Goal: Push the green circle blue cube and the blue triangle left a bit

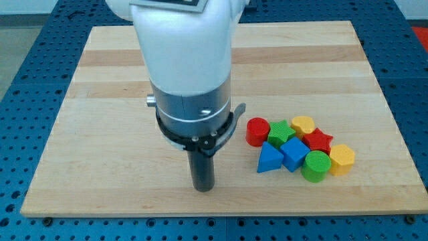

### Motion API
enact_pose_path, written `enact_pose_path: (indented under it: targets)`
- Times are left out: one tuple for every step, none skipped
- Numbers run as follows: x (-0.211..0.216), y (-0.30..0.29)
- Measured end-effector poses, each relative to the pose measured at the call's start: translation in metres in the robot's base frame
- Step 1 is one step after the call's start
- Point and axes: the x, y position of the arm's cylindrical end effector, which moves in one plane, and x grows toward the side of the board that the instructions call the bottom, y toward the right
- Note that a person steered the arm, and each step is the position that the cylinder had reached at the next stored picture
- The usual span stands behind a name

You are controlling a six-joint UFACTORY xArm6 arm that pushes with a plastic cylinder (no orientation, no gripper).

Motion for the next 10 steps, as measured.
enact_pose_path:
  targets:
    - [0.026,0.056]
    - [0.018,0.127]
    - [-0.006,0.182]
    - [-0.006,0.183]
    - [-0.004,0.183]
    - [-0.004,0.197]
    - [-0.011,0.207]
    - [-0.025,0.207]
    - [-0.035,0.204]
    - [-0.035,0.184]
